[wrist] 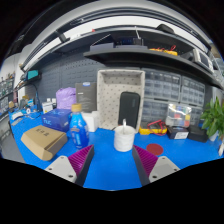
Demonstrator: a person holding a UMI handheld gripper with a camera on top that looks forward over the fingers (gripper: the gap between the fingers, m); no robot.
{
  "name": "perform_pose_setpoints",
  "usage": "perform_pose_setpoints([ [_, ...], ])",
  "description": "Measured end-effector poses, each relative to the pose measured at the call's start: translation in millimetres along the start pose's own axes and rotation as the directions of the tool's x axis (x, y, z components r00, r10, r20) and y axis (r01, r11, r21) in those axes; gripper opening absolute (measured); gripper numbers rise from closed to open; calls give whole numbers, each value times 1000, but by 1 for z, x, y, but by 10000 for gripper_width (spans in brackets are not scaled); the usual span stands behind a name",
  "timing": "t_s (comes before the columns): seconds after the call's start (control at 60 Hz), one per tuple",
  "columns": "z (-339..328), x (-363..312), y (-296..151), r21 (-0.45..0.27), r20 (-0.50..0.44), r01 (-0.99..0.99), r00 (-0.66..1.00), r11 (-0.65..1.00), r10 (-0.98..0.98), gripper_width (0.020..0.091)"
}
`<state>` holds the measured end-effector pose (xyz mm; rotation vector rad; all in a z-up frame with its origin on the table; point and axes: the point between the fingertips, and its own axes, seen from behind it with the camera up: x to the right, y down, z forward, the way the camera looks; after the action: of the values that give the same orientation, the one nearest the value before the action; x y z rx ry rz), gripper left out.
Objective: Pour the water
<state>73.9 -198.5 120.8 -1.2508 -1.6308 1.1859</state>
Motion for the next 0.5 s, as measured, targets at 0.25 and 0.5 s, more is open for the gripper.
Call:
perform_pose_setpoints([
  [0.25,21,-79,20,-37,25,-61,998,997,62,787],
  [0.5,79,-113,10,-30,-11,-35,999,999,35,790],
])
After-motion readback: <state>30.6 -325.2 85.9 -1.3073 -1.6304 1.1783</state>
